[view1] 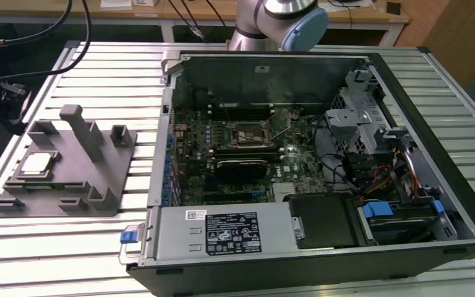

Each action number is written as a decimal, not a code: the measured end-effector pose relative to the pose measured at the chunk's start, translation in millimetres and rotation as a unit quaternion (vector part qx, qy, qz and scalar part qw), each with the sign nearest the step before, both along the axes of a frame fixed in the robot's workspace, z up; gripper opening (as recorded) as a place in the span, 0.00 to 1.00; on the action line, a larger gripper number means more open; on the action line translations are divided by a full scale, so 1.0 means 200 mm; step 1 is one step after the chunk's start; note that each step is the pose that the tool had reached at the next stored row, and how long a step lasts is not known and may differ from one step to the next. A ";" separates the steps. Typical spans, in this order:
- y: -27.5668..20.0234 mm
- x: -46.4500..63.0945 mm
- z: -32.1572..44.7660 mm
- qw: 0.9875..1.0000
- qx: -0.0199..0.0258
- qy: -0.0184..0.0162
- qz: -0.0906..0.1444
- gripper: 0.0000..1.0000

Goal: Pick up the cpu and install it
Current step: 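Pick up the cpu and move it towards the insertion slot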

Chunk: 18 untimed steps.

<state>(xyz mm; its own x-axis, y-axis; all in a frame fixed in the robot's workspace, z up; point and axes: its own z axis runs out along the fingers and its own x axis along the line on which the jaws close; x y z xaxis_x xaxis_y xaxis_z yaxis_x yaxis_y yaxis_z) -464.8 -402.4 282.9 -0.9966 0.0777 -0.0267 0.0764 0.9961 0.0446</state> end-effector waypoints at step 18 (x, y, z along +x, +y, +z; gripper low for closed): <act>-0.034 -0.01 -0.115 1.000 0.000 0.000 0.000 0.11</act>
